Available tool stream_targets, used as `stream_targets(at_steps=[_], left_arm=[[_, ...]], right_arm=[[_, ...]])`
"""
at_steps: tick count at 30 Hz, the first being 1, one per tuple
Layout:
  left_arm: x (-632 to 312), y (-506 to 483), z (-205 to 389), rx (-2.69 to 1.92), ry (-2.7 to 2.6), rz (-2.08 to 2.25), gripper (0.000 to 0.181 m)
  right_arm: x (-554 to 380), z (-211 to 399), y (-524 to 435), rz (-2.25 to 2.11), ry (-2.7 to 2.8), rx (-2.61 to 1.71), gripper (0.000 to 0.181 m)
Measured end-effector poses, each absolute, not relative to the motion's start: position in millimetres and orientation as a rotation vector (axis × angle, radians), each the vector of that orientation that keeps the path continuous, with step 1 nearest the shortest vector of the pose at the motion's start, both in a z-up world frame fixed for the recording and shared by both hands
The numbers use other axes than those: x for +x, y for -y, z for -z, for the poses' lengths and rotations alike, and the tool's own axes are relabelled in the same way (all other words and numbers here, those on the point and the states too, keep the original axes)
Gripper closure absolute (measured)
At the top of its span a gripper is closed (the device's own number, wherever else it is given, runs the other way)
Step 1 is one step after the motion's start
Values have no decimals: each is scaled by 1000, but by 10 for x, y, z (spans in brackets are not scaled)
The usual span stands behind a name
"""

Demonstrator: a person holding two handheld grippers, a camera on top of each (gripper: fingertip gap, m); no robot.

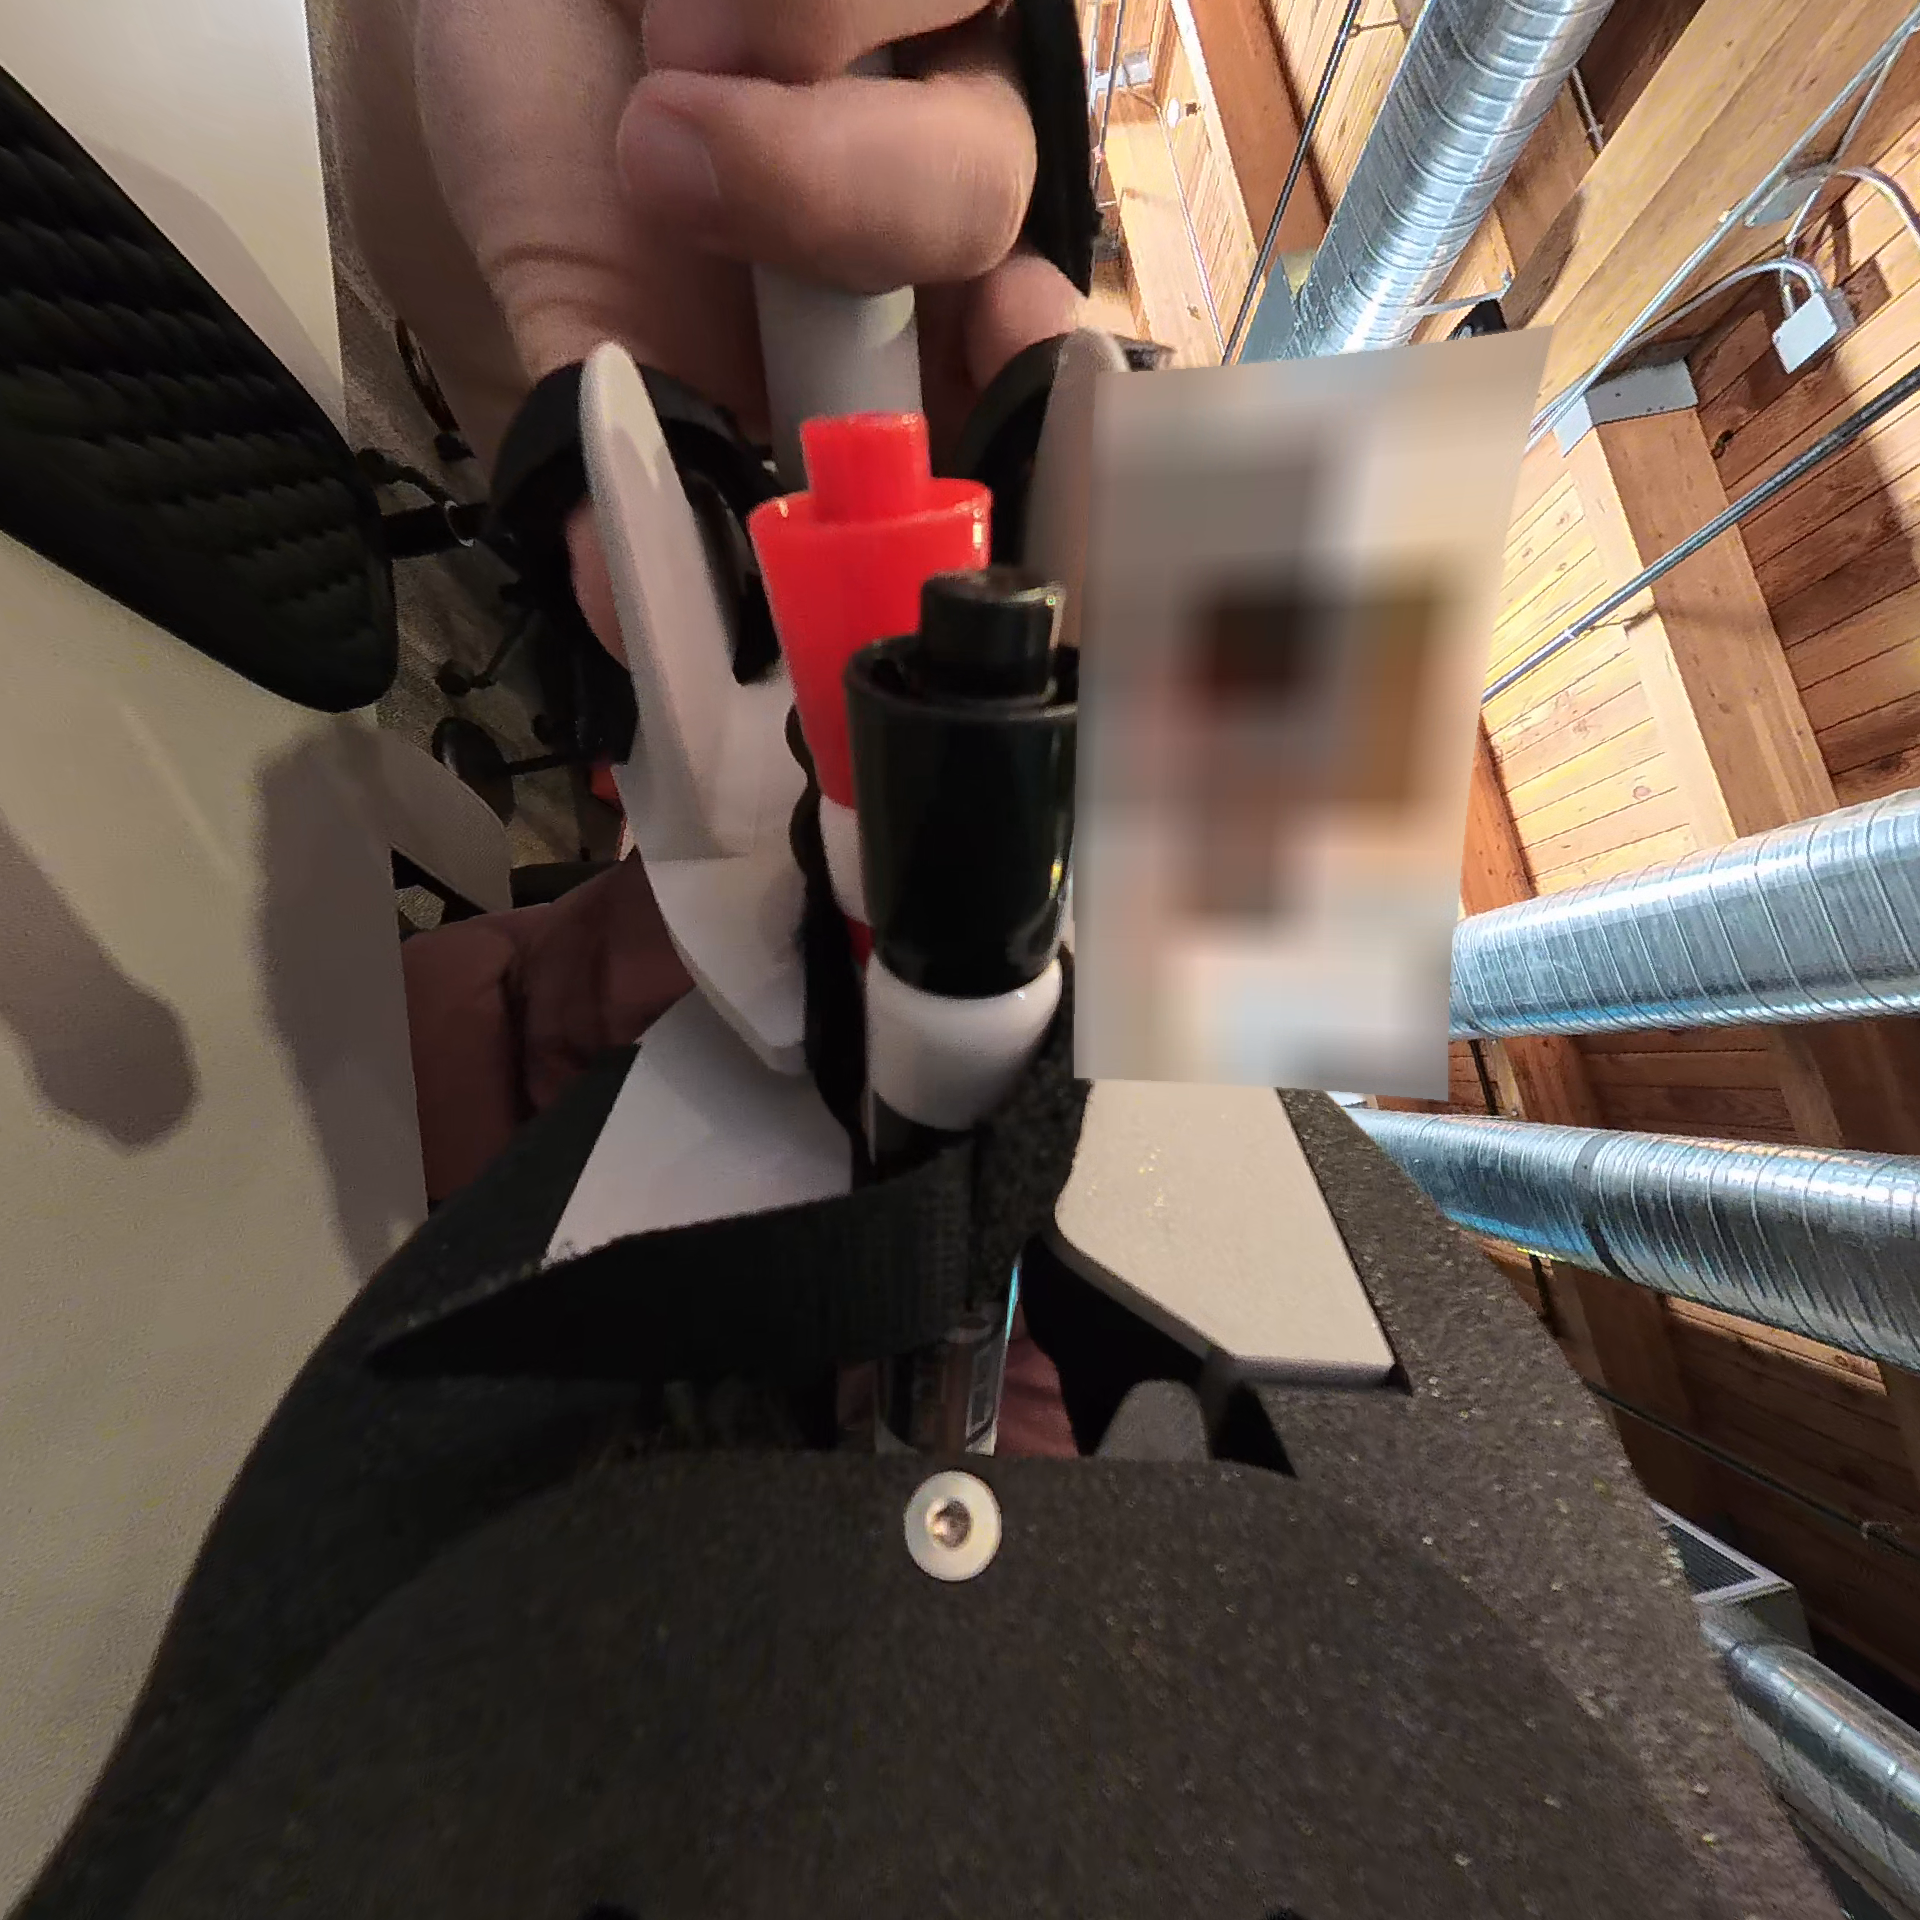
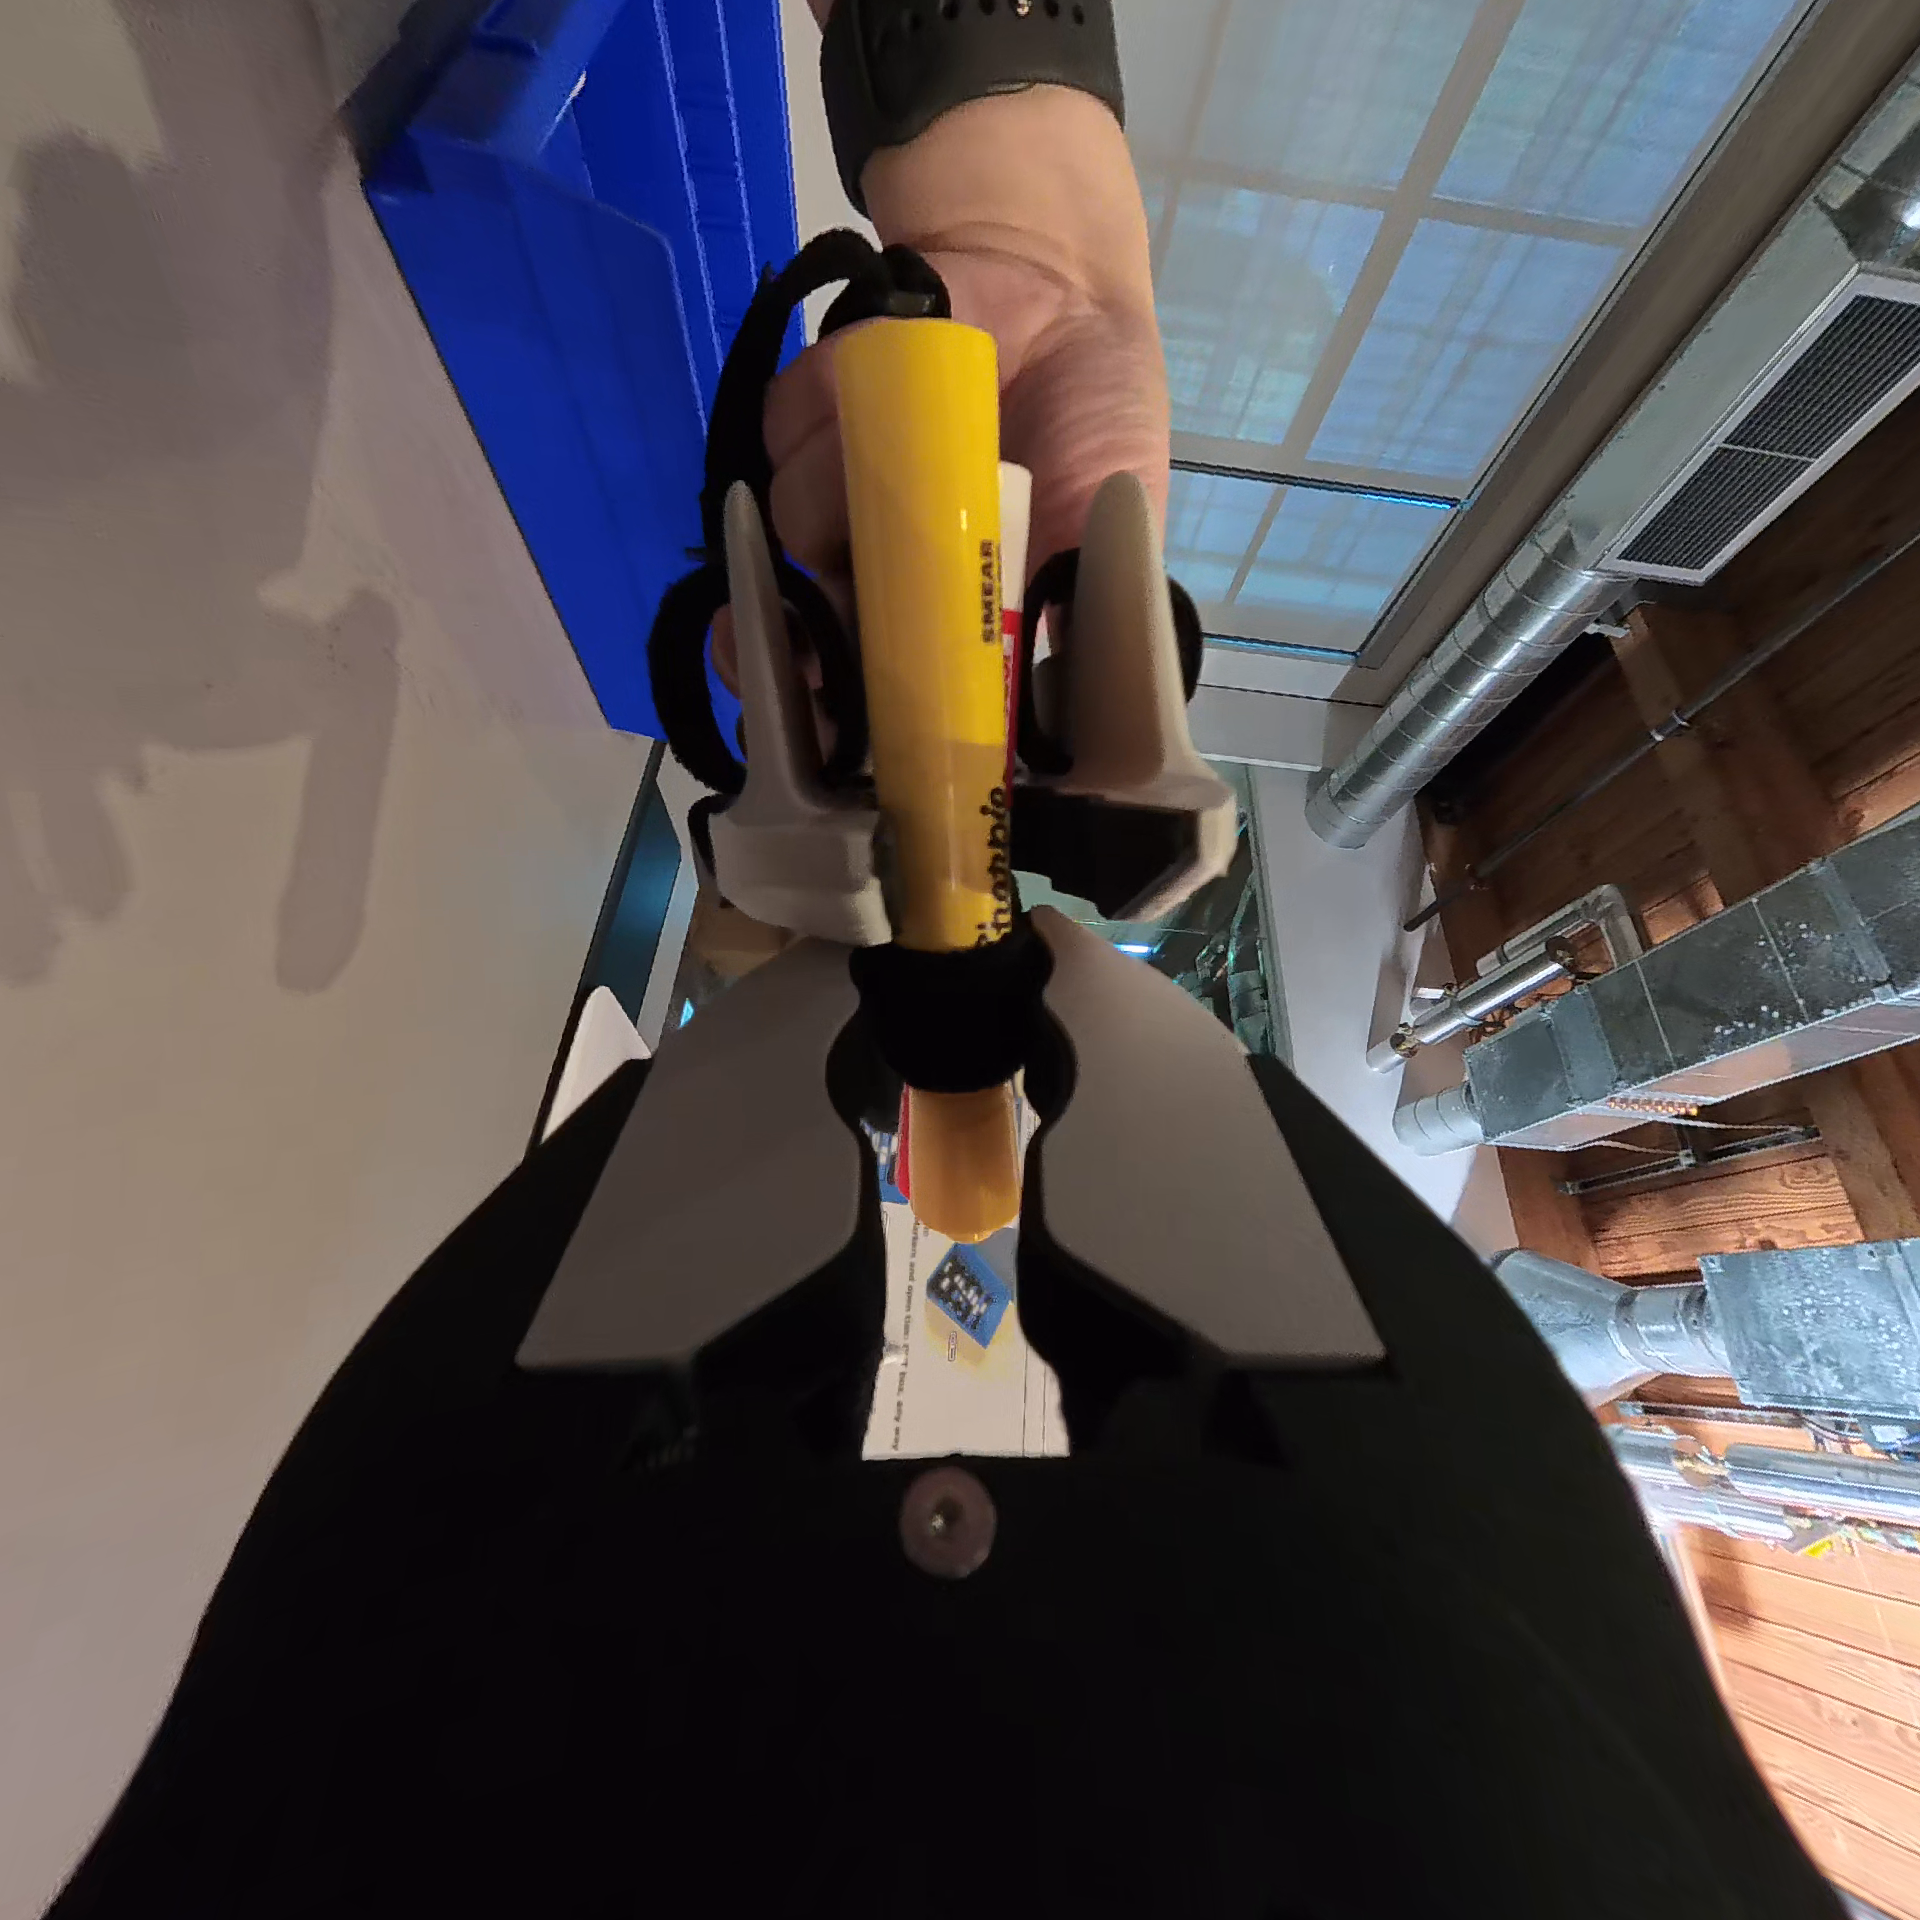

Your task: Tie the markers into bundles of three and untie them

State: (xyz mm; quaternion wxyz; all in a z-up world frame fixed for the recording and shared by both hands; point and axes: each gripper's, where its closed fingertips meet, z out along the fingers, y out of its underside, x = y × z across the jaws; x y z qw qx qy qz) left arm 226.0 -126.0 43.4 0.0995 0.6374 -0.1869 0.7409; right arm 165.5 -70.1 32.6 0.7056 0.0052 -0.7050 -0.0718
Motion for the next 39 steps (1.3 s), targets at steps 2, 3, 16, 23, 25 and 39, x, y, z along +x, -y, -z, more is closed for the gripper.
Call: stream_targets(at_steps=[2,3,16,23,25,39], left_arm=[[2258,1234,-433,1868,535,-2207,150],[2257,1211,-424,1867,520,-2215,150],[2265,1105,-275,1866,431,-2230,151],[2275,1117,-271,1866,445,-2220,153],[2272,1123,-269,1869,450,-2218,152],[2289,1222,-298,1860,527,-2210,153]], right_arm=[[1656,-317,677,173,1559,28,156],[1653,-303,657,176,1562,26,156],[1651,-117,550,156,1557,27,145],[1669,-151,529,134,1531,-3,133],[1695,-174,521,127,1525,-17,133],[1682,-183,586,140,1562,2,123]])
